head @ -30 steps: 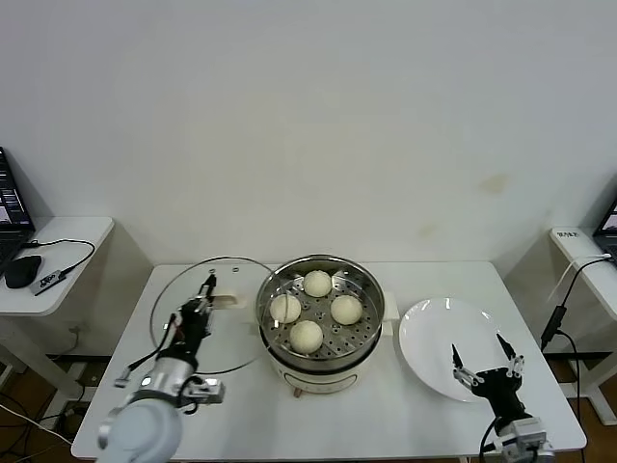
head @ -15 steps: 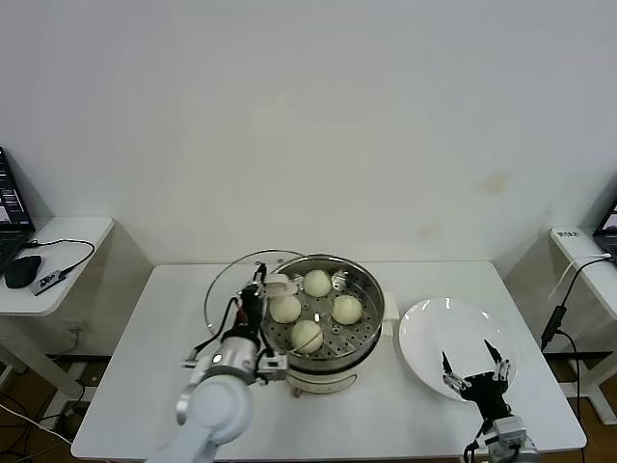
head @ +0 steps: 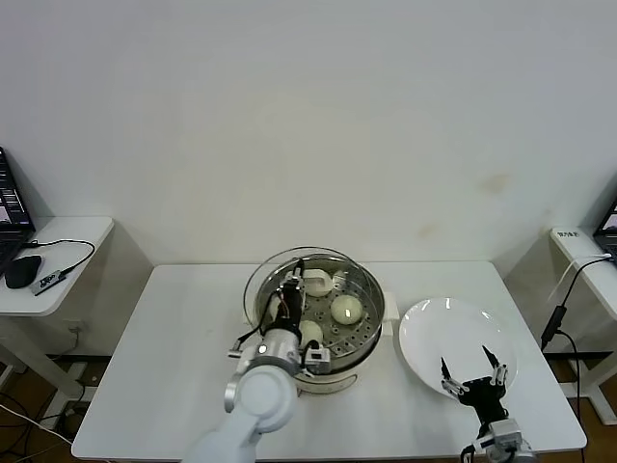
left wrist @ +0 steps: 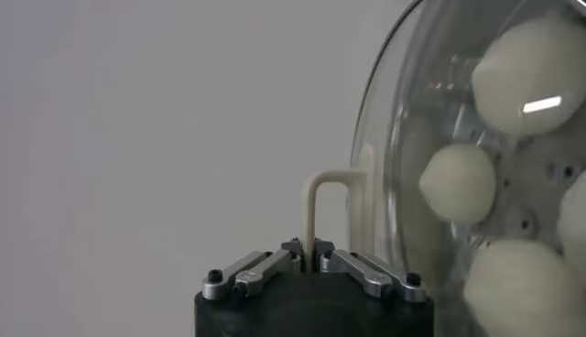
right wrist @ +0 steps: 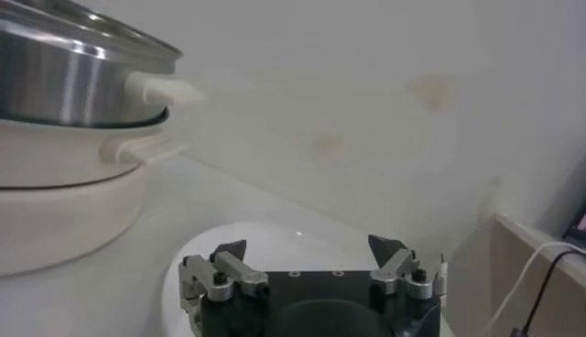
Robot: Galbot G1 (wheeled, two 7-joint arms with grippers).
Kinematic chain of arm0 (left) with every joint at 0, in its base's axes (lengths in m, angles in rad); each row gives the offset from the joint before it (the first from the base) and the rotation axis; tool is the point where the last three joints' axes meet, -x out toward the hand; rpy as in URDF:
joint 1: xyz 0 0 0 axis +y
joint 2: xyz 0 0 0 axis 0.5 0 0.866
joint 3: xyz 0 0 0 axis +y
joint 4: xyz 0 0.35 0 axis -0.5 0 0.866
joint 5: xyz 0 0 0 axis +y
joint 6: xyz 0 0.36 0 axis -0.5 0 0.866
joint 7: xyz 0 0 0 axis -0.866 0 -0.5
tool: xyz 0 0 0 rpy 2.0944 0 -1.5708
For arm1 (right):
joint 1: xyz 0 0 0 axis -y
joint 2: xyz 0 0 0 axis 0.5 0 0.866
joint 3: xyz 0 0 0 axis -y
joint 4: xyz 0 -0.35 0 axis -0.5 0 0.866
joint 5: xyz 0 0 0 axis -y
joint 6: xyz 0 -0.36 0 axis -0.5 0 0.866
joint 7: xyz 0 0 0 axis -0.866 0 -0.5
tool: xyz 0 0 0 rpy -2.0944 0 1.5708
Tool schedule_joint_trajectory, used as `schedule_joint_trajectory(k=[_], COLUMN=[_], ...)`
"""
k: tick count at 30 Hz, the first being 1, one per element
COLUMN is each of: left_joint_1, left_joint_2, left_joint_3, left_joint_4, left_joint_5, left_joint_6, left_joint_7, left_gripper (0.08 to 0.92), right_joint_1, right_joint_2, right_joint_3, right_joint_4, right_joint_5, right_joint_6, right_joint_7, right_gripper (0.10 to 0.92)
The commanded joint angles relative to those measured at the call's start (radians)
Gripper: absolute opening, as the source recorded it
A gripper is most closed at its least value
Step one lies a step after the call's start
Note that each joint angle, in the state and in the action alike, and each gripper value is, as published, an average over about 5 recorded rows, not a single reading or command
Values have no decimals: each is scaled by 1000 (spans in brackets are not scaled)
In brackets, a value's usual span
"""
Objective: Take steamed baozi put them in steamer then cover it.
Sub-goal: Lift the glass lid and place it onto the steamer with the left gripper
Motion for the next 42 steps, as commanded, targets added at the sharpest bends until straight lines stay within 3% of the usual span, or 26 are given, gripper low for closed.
schedule_joint_trajectory(k=[1,42], left_joint_1=[-20,8], left_joint_2=[-46,-76], left_joint_3=[42,20], left_joint_4=[39,87], left_joint_5=[34,93], left_joint_6=[8,-21], left_joint_7=[4,-8], left_gripper=[141,141], right_joint_1=[-1,-9], right_joint_2=[0,-1], right_joint_3=[-1,-9], right_joint_4=[-7,-19], right_joint_5=[-9,-20], right_joint_6=[1,8], right_joint_7=[0,-6], right_gripper=[823,823])
